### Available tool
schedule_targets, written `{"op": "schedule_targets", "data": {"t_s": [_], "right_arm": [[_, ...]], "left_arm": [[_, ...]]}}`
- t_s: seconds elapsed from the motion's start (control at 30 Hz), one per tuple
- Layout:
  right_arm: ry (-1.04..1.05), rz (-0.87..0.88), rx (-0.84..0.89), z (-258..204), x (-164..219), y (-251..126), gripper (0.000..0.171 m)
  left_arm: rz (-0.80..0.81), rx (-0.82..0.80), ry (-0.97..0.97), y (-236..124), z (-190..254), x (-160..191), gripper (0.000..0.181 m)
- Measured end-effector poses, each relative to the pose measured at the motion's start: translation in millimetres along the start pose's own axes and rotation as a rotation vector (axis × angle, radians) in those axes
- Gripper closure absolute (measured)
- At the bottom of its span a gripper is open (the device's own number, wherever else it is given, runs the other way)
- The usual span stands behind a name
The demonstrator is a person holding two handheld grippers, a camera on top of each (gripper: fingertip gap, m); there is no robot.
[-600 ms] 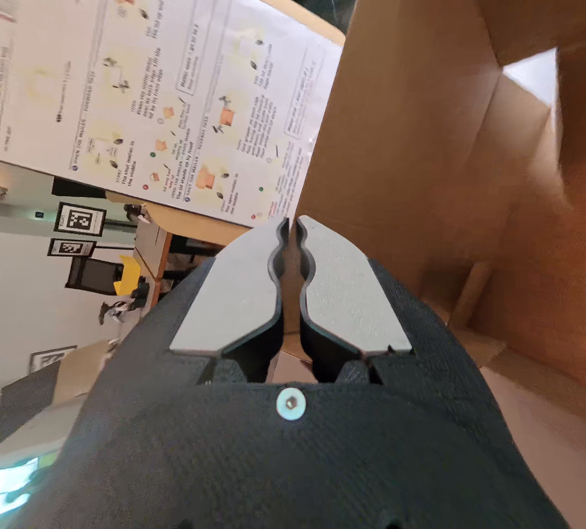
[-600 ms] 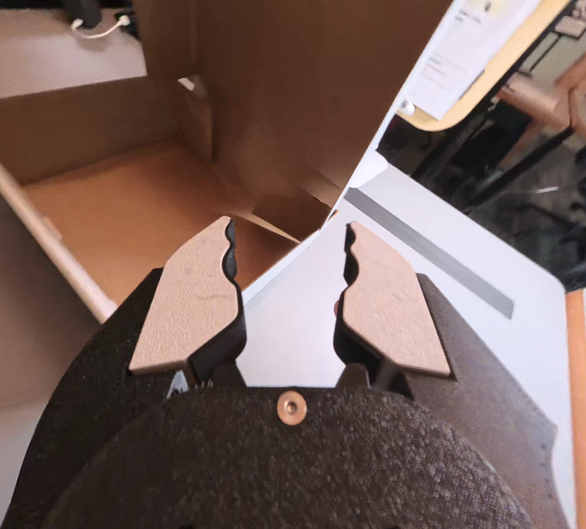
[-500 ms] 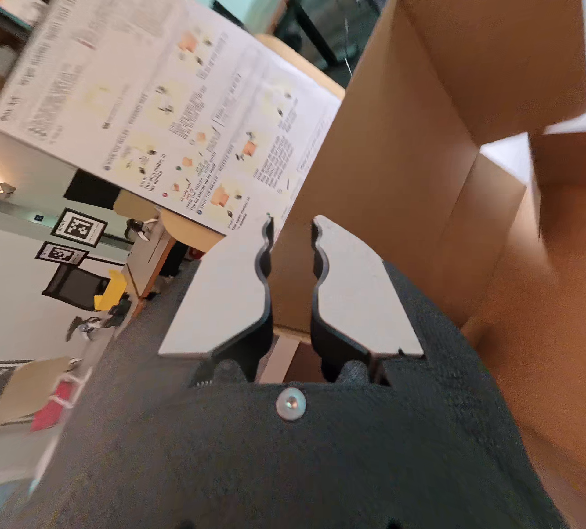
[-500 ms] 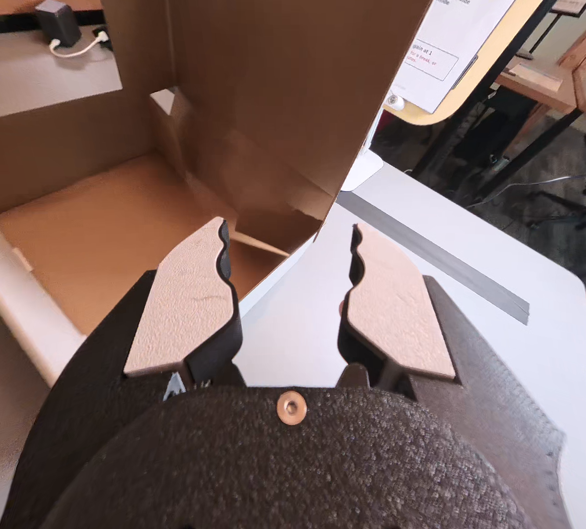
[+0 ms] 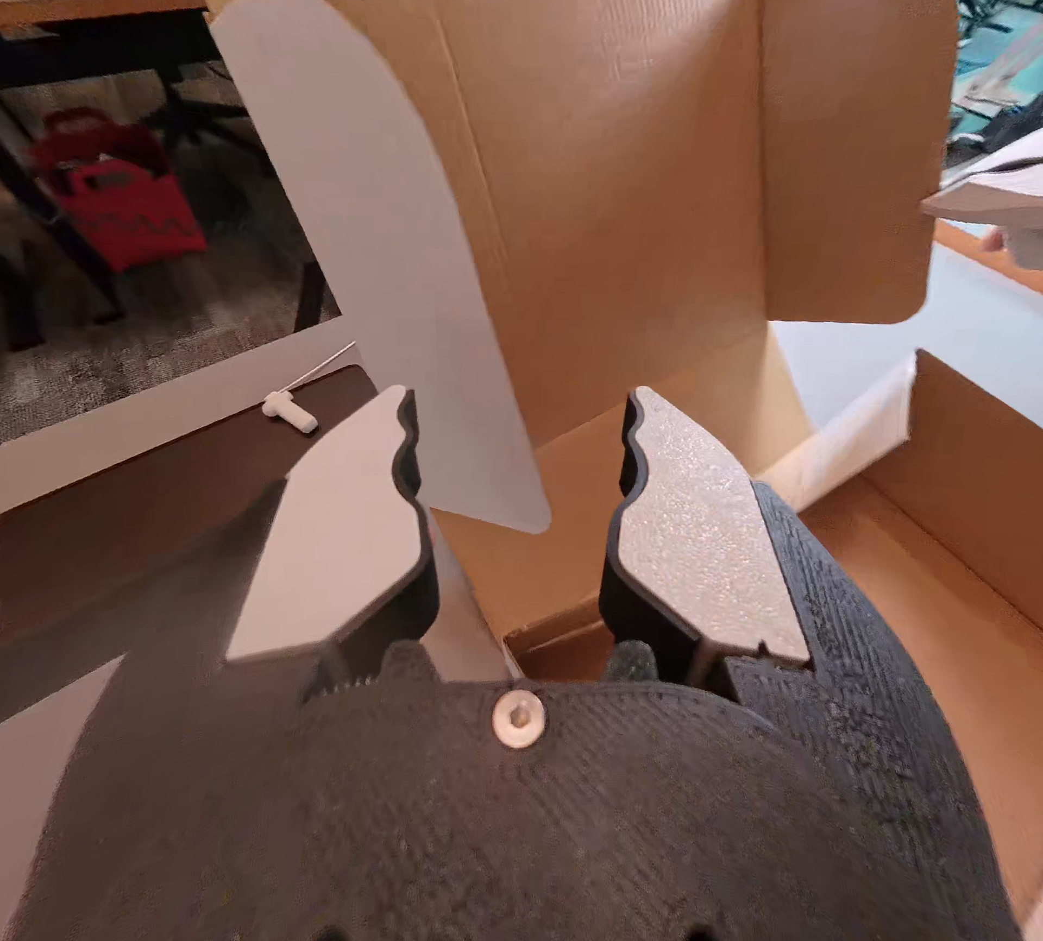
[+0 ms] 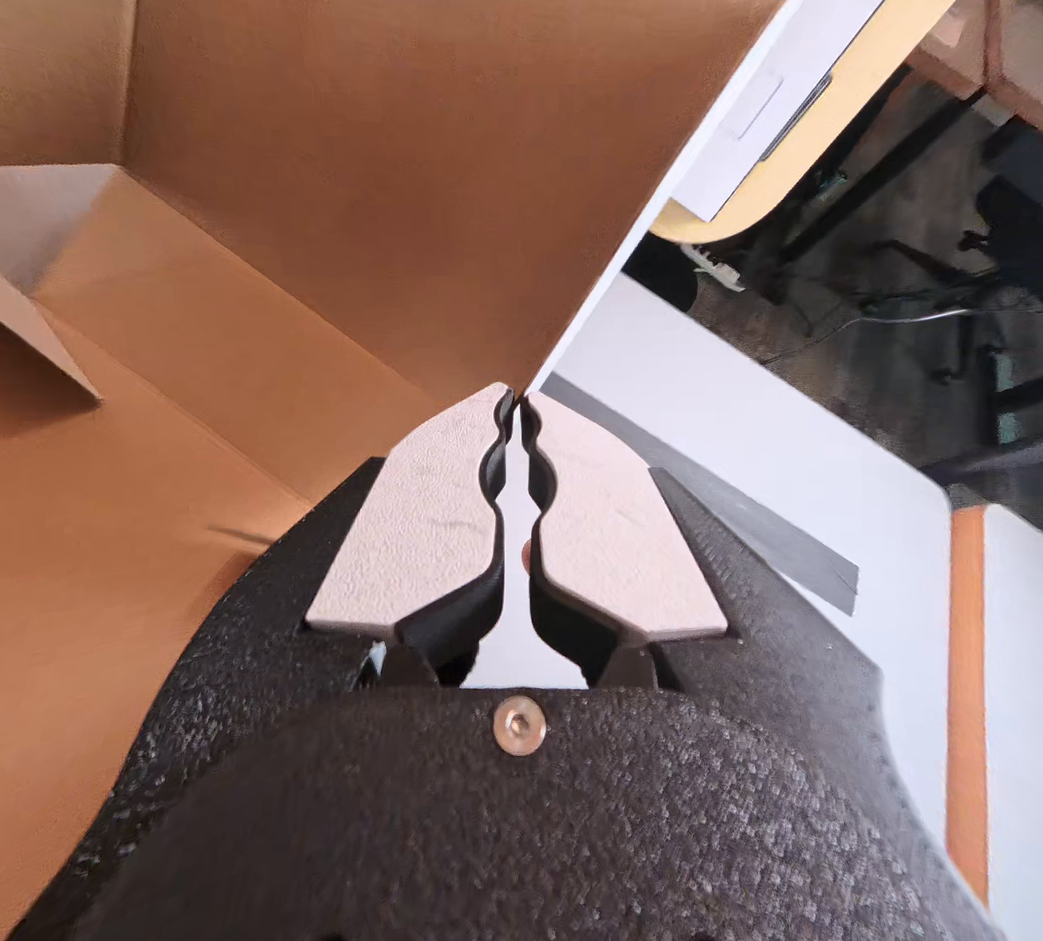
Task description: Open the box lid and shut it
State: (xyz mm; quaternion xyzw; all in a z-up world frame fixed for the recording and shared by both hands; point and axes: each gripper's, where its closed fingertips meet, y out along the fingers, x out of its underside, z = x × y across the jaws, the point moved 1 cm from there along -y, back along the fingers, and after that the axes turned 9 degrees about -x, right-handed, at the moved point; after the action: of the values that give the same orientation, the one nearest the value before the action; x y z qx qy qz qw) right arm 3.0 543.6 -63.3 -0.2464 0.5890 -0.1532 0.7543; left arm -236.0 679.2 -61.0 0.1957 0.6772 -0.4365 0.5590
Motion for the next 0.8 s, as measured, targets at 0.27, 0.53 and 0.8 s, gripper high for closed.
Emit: {"op": "schedule_targets", "data": {"t_s": [0.27,0.53,0.8], "right_arm": [[-0.075,0.108,0.079,-9.2,-11.0,-16.2,0.170],[-0.014,0.167,0.026,-41.0,6.7,-53.5,0.169],[-0.043,0.233,-0.019,-92.2,45.6,-101.2,0.169]], "left_arm": [[-0.022,-0.152,0.088,19.8,-13.4,3.9,0.164],[0.064,-0.003,0.111,-44.0,18.6,1.2,0.171],[0.167,0.162,0.127,-122.6,72.7,47.1,0.169]]}}
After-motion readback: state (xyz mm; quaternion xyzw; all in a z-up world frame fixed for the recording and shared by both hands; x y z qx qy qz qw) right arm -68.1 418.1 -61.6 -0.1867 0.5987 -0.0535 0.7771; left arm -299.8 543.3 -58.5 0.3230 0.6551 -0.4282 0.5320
